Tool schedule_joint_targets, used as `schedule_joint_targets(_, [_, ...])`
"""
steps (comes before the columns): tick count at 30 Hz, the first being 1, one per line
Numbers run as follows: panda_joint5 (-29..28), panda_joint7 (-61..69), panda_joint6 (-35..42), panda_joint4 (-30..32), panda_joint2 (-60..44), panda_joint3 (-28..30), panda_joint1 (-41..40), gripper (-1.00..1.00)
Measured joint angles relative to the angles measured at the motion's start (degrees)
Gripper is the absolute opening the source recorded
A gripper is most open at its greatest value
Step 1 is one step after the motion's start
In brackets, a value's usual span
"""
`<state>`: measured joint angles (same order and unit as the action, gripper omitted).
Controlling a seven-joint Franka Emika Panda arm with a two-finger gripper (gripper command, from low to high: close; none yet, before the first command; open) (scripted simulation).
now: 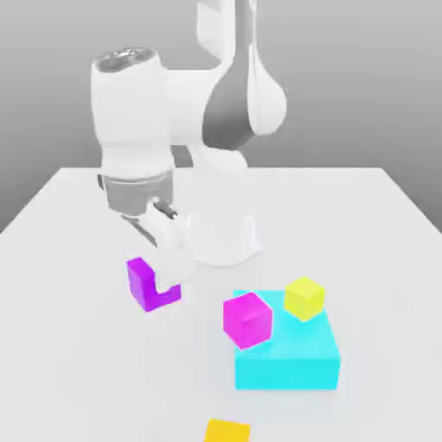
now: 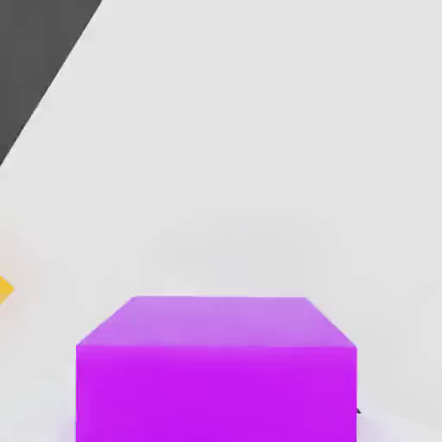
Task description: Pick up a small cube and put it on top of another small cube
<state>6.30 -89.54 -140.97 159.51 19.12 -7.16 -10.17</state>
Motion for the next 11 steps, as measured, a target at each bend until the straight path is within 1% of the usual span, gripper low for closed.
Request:
schedule_joint_targets(2, [1.01, -3.65, 2.21, 0.81, 2.87, -4.10, 3.14, -1.00])
schedule_joint_targets(3, [1.06, -4.61, 1.37, 1.24, 2.42, -5.15, 3.71, -1.00])
schedule_joint_targets(7, [0.33, -6.20, -6.78, 3.05, -4.00, -6.90, 3.67, -1.00])
schedule_joint_targets(8, [0.17, -6.40, -8.75, 3.43, -5.58, -7.09, 3.61, 1.00])
schedule_joint_targets(11, [0.17, -6.40, -8.75, 3.43, -5.58, -7.09, 3.61, 1.00])
